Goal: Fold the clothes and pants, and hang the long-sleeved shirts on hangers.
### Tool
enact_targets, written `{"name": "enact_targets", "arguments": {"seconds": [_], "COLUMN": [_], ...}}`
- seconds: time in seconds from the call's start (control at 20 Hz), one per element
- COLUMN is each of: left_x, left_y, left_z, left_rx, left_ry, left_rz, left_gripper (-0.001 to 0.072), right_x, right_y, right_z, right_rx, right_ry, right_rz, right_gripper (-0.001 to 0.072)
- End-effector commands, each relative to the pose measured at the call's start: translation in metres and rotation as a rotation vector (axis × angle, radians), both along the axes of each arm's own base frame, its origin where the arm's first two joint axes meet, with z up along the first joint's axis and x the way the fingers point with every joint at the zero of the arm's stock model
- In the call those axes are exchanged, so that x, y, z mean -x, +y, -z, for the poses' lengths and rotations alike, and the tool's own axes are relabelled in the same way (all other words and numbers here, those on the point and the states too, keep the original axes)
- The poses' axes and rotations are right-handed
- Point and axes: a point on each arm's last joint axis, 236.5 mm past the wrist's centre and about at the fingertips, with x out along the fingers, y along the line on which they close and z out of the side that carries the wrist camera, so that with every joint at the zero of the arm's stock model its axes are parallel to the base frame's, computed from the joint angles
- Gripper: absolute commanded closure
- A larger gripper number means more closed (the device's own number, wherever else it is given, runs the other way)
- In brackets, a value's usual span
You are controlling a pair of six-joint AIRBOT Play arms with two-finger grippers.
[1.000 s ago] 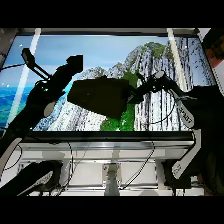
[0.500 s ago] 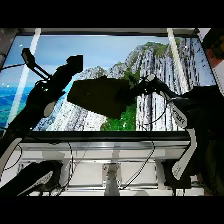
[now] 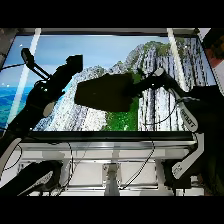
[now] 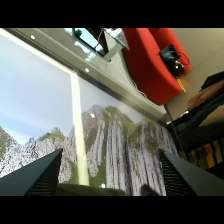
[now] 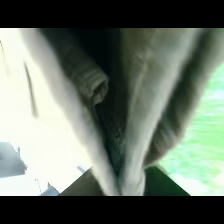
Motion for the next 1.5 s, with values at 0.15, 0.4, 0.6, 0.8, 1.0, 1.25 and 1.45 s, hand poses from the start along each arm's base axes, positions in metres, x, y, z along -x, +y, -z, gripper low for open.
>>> {"name": "enact_targets", "arguments": {"seconds": [0.15,0.4,0.6,0.8,1.0,1.25,1.45], "left_x": [0.001,0.002,0.002,0.002,0.002,0.002,0.002], "left_y": [0.000,0.001,0.001,0.001,0.001,0.001,0.000], "left_z": [-0.003,-0.005,-0.005,-0.005,-0.005,-0.005,-0.005], "left_rx": [0.003,0.004,0.004,0.005,0.005,0.005,0.005], "left_ry": [-0.007,-0.009,-0.009,-0.009,-0.009,-0.009,-0.009], "left_rz": [0.000,0.000,0.000,0.000,0.000,0.000,0.000], "left_gripper": [0.0023,0.0023,0.0023,0.0023,0.0023,0.0023,0.0023], "right_x": [-0.089,-0.124,-0.091,-0.037,0.019,0.109,0.188], "right_y": [-0.135,-0.257,-0.357,-0.421,-0.461,-0.542,-0.568], "right_z": [-0.103,-0.207,-0.234,-0.223,-0.205,-0.205,-0.188], "right_rx": [0.021,0.059,0.095,0.111,0.154,0.370,0.410], "right_ry": [-0.226,-0.465,-0.449,-0.338,-0.206,-0.093,0.099], "right_rz": [0.317,0.522,0.663,0.728,0.758,0.959,1.064], "right_gripper": [0.0699,0.0699,0.0699,0.0698,0.0697,0.0698,0.0696]}}
